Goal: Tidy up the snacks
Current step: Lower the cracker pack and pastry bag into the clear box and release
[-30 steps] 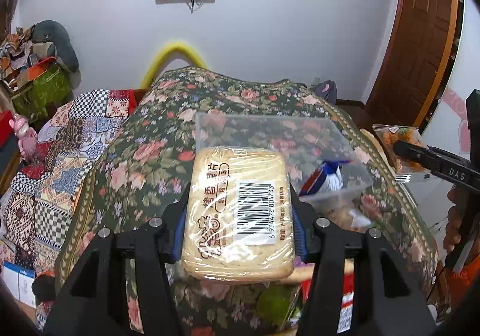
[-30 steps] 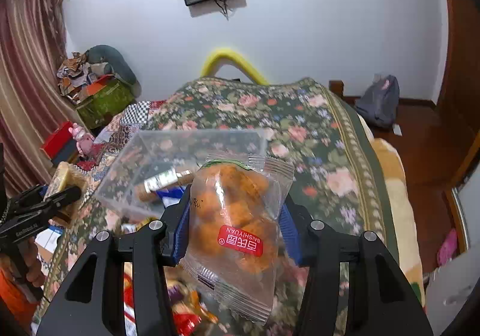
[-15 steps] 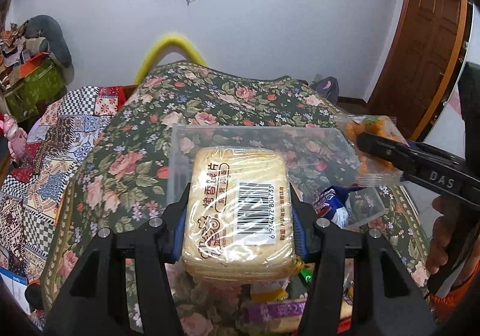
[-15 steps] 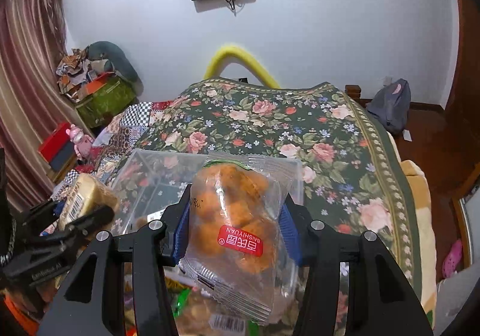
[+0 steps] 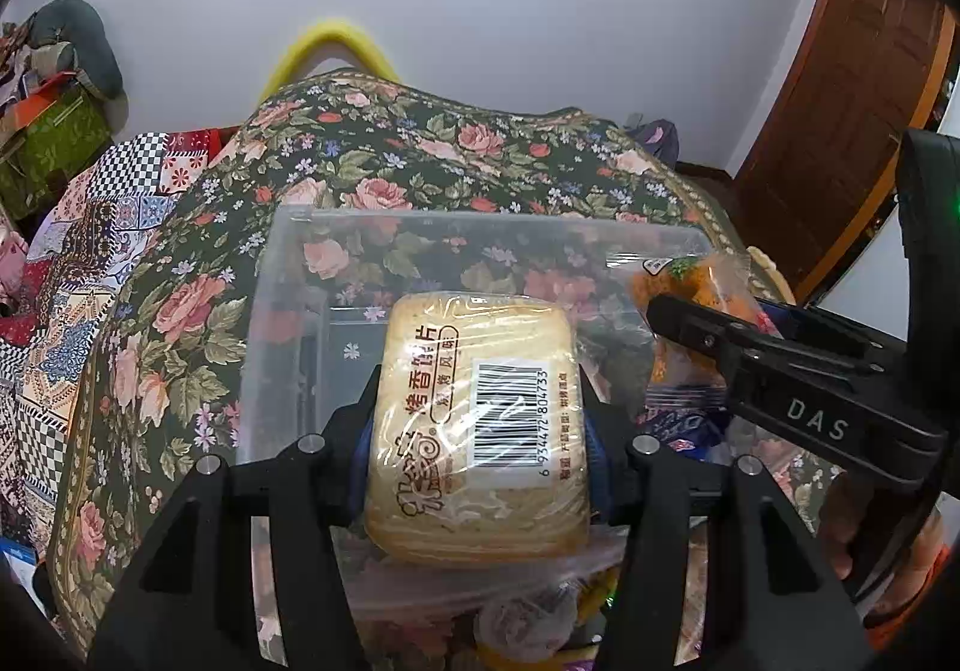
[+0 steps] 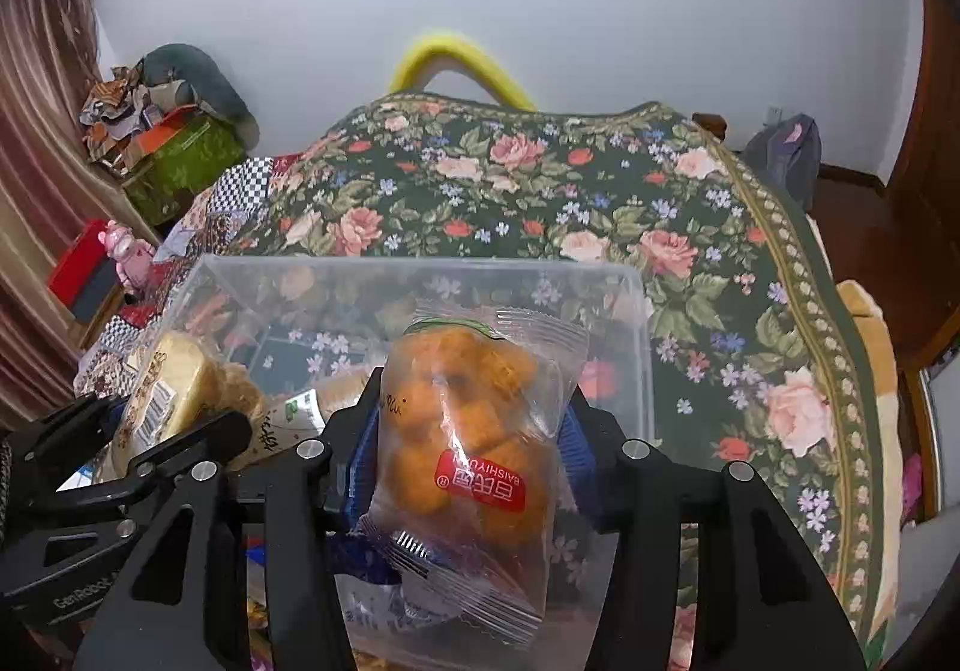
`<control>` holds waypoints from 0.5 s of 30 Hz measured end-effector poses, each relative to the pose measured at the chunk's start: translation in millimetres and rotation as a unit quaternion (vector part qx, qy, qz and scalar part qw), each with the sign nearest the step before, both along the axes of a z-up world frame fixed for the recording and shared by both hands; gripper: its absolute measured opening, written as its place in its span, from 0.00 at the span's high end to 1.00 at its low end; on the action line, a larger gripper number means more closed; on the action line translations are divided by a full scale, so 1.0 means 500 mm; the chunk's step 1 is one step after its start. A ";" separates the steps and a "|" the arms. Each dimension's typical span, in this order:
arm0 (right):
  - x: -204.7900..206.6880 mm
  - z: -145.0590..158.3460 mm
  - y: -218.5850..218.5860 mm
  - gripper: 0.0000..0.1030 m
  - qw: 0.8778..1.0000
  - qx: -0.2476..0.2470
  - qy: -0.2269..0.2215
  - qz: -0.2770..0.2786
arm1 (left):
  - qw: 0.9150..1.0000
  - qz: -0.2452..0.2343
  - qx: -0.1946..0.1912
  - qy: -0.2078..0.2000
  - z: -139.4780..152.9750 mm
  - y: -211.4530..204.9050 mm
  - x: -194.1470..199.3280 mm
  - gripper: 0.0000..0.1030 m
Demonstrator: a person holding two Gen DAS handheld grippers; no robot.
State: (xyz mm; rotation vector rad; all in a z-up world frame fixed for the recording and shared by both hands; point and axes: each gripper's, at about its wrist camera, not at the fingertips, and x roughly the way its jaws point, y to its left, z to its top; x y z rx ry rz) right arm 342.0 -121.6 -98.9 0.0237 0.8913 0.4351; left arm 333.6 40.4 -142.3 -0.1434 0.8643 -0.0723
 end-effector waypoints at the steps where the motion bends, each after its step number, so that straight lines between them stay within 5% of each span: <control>1: 0.000 0.000 -0.001 0.51 1.000 0.001 0.001 0.001 | 1.000 -0.002 0.000 0.002 -0.003 -0.002 0.001 0.47; 15: -0.056 0.054 -0.020 0.36 0.999 -0.011 -0.032 0.014 | 0.999 -0.025 0.034 -0.030 0.055 -0.020 -0.056 0.45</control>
